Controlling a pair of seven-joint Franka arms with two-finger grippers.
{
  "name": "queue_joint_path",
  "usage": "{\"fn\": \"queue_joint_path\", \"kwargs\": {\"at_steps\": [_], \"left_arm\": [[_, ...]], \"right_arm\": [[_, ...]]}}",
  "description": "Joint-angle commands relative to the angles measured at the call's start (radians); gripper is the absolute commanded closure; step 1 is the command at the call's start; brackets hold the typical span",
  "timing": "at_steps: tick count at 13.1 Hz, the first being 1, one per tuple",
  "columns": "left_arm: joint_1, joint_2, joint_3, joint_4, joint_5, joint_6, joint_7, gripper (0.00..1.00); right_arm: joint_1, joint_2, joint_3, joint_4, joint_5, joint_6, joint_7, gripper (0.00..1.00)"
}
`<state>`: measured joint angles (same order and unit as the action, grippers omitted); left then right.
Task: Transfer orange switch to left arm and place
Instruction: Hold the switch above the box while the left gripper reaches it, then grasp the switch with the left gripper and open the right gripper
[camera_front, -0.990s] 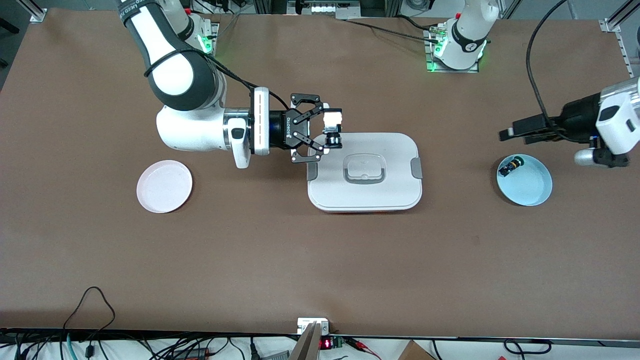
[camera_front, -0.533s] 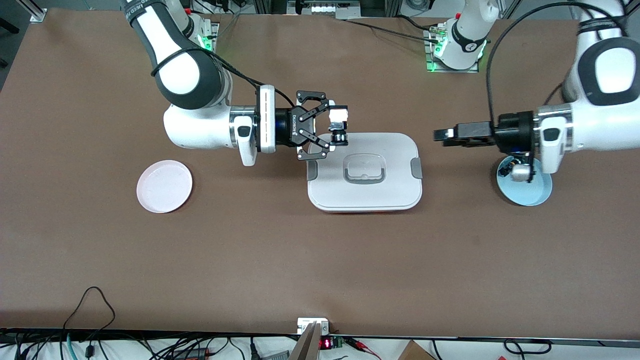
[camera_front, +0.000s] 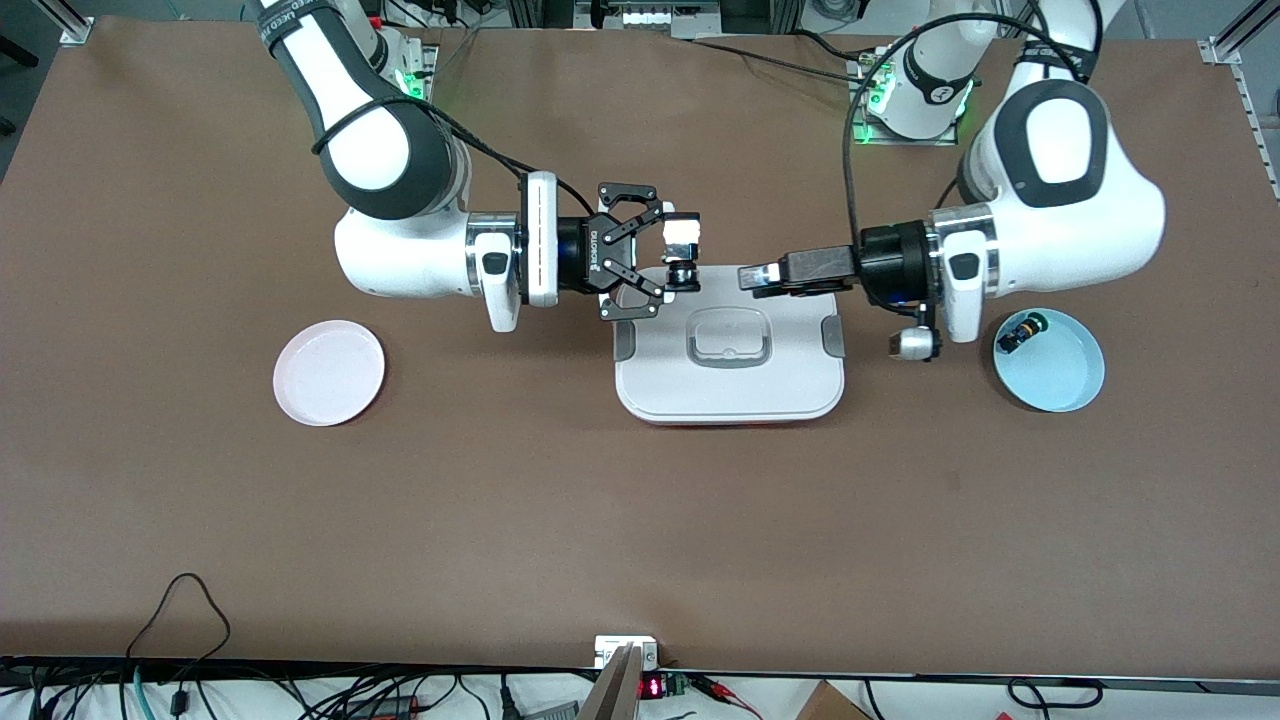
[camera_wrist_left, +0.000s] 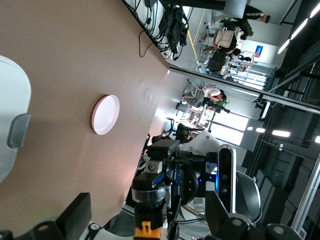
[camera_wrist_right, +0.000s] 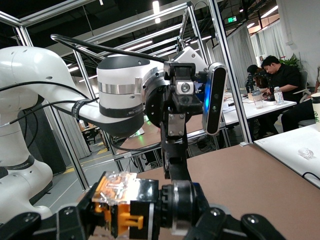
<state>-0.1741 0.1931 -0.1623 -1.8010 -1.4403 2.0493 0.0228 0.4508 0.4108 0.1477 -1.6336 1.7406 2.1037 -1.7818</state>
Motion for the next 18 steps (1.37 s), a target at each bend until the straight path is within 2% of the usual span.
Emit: {"fn": "queue_joint_path", "kwargs": {"at_steps": [1,6,9,11,13,18], "left_arm": [[-0.004,0.015,-0.048,0.000,-0.055,0.086,0.008,0.01],[-0.021,0.017,-0.068,-0.023,-0.087,0.100,0.009,0.09],[-0.022,0.009,-0.086,-0.032,-0.088,0.100,0.006,0.25],[-0.022,-0.007,-0.092,-0.047,-0.088,0.100,0.002,0.31],[-0.022,-0.017,-0.099,-0.058,-0.088,0.098,0.002,0.47],[-0.019,-0.034,-0.099,-0.072,-0.088,0.089,0.011,1.00]], "right_arm": [[0.012,0.013,-0.007,0.028,0.020,0.012,0.002,0.68],[0.012,0.013,-0.007,0.026,0.020,0.009,0.002,0.68],[0.011,0.013,-0.007,0.026,0.020,0.009,-0.001,0.68],[0.012,0.013,-0.007,0.026,0.023,0.009,0.001,0.68],[0.012,0.013,-0.007,0.026,0.025,0.009,0.002,0.68],[0.012,0.013,-0.007,0.026,0.025,0.012,0.004,0.68]]}}
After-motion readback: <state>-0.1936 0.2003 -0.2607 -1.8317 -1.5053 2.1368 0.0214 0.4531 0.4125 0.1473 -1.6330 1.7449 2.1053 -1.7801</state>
